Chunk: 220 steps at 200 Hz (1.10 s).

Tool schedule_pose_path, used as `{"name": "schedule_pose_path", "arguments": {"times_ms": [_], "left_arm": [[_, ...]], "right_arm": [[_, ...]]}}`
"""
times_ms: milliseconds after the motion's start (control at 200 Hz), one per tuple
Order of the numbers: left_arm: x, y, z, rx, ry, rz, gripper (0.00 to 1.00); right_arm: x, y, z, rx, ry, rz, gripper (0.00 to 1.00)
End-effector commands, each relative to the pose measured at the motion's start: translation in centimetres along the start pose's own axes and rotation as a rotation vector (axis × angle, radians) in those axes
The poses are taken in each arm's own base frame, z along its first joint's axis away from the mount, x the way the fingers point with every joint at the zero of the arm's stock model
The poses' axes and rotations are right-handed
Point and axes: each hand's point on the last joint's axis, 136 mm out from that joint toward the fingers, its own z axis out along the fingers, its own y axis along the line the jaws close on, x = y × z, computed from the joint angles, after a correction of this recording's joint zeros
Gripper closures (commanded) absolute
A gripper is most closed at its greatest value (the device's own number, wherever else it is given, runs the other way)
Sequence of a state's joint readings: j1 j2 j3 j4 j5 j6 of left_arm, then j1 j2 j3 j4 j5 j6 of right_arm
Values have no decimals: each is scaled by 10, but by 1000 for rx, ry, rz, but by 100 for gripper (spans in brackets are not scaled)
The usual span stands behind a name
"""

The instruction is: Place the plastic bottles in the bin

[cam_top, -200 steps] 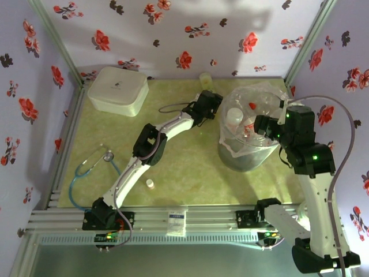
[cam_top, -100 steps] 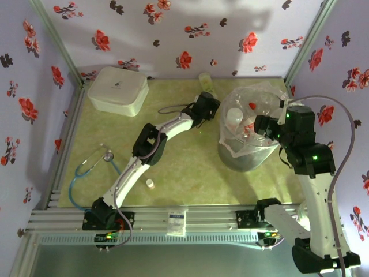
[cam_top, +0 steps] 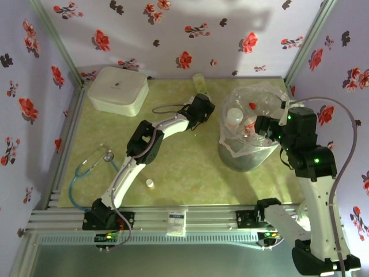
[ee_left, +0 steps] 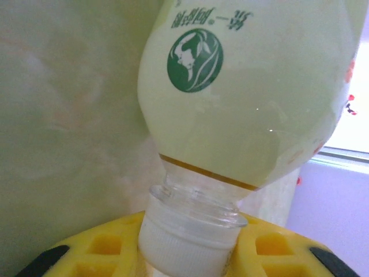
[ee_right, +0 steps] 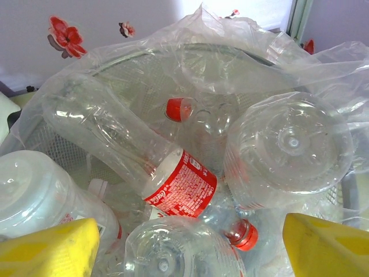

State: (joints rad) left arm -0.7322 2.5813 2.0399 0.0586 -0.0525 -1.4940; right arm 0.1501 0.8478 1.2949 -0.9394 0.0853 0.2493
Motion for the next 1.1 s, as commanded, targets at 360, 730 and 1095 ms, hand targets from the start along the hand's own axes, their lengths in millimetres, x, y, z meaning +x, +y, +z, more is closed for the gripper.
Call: {"name": "schedule_pose_path", "arguments": {"times_ms": [360, 730, 1095], "left_arm": [[-30, -39, -133, 103, -101, 448, 83], [-19, -22, -241, 266, -57, 819, 85], [3, -36, -330, 443, -67, 1024, 81]], "right_arm": [[-40, 34, -16, -175, -95, 92, 17], [-77, 112, -11, -443, -88, 91, 18], [-72, 212, 36, -548, 84, -20, 5]]}}
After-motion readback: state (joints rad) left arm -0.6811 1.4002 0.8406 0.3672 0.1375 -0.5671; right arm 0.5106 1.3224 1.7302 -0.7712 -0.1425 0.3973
